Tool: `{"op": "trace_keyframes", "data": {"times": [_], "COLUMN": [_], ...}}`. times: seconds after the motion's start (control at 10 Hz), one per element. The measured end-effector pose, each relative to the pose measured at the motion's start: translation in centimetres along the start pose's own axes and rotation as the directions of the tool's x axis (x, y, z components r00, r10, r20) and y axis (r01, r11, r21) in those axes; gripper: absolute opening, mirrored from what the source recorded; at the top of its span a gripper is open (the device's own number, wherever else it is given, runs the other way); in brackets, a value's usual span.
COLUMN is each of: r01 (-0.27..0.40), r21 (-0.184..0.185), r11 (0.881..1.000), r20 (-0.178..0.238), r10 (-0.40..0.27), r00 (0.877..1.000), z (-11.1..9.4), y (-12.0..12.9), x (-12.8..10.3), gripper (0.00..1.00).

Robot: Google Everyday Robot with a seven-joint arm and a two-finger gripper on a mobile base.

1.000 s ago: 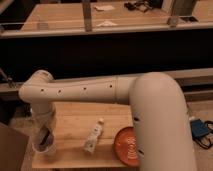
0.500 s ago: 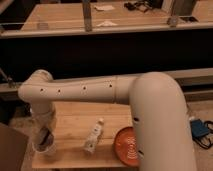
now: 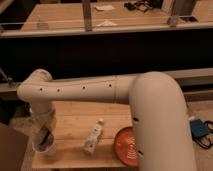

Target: Place the eraser in the ceramic cup

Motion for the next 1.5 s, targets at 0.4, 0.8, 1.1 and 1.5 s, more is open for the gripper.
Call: {"op": "trace_keyframes", "data": {"times": [0.4,0.8,1.1,1.5], "r01": [0.008,0.014,0.021,0.029], "r21": [-0.009,-0.018,-0.023,-0.032], "r11": [1.0,1.0,0.999,0.999], "r20": [0.0,0.0,0.0,0.0], "r10": [-0.008,-0.014,-0.022,-0.029], "r00": [1.0,1.0,1.0,1.0], "z": [-0.06,-0.09,-0.11,-0.1], "y": [0.03,0.1,0.07,0.12], "x": [-0.06,-0.08,-0.11,-0.19], "gripper": [0.11,0.11,0.04,0.04]}}
